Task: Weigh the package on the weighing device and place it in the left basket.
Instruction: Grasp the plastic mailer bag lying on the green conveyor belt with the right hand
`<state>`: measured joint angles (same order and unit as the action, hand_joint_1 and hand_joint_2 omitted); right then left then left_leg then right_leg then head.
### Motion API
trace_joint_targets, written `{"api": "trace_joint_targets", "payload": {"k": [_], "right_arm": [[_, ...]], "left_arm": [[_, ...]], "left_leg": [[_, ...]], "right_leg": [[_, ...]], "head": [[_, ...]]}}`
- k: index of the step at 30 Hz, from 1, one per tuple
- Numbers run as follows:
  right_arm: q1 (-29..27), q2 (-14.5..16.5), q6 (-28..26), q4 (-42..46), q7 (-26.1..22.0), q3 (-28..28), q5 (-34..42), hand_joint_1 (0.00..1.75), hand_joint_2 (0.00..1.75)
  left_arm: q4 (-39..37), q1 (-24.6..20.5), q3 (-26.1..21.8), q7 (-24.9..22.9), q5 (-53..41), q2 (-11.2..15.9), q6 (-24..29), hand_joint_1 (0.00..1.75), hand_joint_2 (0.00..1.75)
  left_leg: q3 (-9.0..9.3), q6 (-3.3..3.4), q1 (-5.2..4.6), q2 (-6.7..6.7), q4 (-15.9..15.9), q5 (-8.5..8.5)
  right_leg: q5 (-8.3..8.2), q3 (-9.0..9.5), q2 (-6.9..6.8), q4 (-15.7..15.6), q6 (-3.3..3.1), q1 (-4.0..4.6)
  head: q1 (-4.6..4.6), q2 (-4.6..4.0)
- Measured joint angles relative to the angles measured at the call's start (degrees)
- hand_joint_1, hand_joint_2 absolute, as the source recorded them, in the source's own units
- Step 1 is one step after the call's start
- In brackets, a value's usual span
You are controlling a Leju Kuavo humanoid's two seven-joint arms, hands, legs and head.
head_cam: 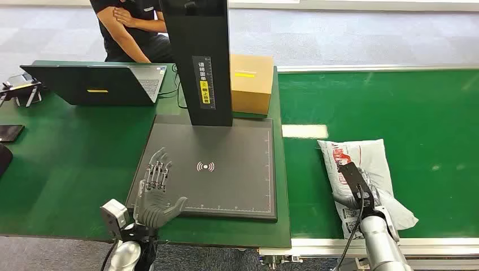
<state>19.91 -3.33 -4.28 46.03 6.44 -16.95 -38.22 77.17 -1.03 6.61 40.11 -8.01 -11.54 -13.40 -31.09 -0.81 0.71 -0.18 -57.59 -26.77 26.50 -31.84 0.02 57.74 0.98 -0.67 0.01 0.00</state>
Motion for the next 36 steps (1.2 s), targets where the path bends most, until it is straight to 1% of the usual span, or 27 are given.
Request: {"api": "trace_joint_targets", "payload": {"k": [6, 7, 9, 10, 11, 13, 18, 32, 36], "right_arm": [[-0.1, -0.3, 0.2, 0.0, 3.4, 1.4, -6.0, 0.00, 1.75], [-0.1, -0.3, 0.5, 0.1, 3.7, 1.5, -6.7, 0.07, 1.75], [-0.1, -0.3, 1.0, 0.2, 4.1, 1.5, -7.6, 0.32, 1.75], [-0.1, -0.3, 1.3, 0.2, 4.1, 1.5, -7.9, 0.74, 1.75], [-0.2, -0.3, 1.7, 0.2, 3.9, 1.5, -8.0, 1.11, 1.75], [-0.2, -0.3, 2.5, 0.2, 2.9, 1.4, -8.1, 1.73, 1.75], [0.0, -0.4, 3.9, 0.2, 0.7, 1.2, -8.1, 1.75, 1.75], [0.4, -0.5, 4.4, 0.5, -0.5, 1.0, -8.1, 1.75, 1.75], [0.4, -0.4, 3.8, 0.5, -0.8, 1.2, -9.1, 1.75, 1.75]], "left_arm": [[-0.4, 0.0, -0.3, 0.0, -0.3, -0.3, 0.0, 0.00, 1.75], [-0.4, 0.1, -0.4, 0.0, -0.3, -0.3, 0.0, 0.00, 1.75], [-0.4, 0.1, -0.5, 0.0, -0.3, -0.3, 0.1, 0.00, 1.75], [-0.4, 0.1, -0.5, 0.0, -0.3, -0.3, 0.1, 0.00, 1.75], [-0.5, 0.1, -0.6, 0.0, -0.4, -0.3, 0.1, 0.00, 1.75], [-0.6, 0.0, -0.7, 0.0, -0.4, -0.3, 0.1, 0.00, 1.75], [-0.7, 0.0, -0.8, 0.0, -0.4, -0.4, 0.0, 0.00, 1.75], [-0.7, 0.0, -1.1, 0.0, -0.4, -0.5, 0.0, 0.00, 1.75], [-0.7, 0.0, -1.3, 0.0, -0.4, -0.5, 0.0, 0.00, 1.75]], "left_leg": [[-0.05, 0.30, 0.00, -0.01, 0.0, 0.06], [-0.05, 0.35, 0.00, -0.01, 0.0, 0.07], [-0.05, 0.43, 0.00, -0.01, 0.0, 0.05], [-0.04, 0.48, 0.00, -0.01, 0.0, 0.04], [-0.04, 0.53, 0.00, -0.01, 0.0, 0.03], [-0.03, 0.60, 0.00, 0.00, 0.0, 0.01], [0.06, 0.67, 0.01, 0.06, 0.0, -0.03], [0.15, 0.71, 0.01, 0.09, 0.0, -0.03], [0.13, 0.76, 0.01, 0.09, 0.0, 0.00]], "right_leg": [[-0.21, 0.12, 0.00, -0.3, 0.32, -0.08], [-0.24, 0.16, 0.00, -0.3, 0.37, -0.08], [-0.29, 0.23, 0.00, -0.4, 0.46, -0.09], [-0.31, 0.27, 0.00, -0.5, 0.50, -0.08], [-0.33, 0.30, 0.00, -0.5, 0.54, -0.08], [-0.36, 0.37, 0.02, -0.6, 0.60, -0.08], [-0.41, 0.51, 0.06, -0.8, 0.68, -0.07], [-0.48, 0.67, 0.07, -1.0, 0.79, -0.04], [-0.51, 0.69, 0.07, -1.0, 0.83, -0.06]], "head": [[0.00, 0.00], [-0.01, 0.00], [-0.01, 0.00], [-0.01, 0.00], [0.01, 0.00], [0.00, 0.00], [0.01, 0.00], [-0.01, 0.00], [0.00, 0.00]]}}
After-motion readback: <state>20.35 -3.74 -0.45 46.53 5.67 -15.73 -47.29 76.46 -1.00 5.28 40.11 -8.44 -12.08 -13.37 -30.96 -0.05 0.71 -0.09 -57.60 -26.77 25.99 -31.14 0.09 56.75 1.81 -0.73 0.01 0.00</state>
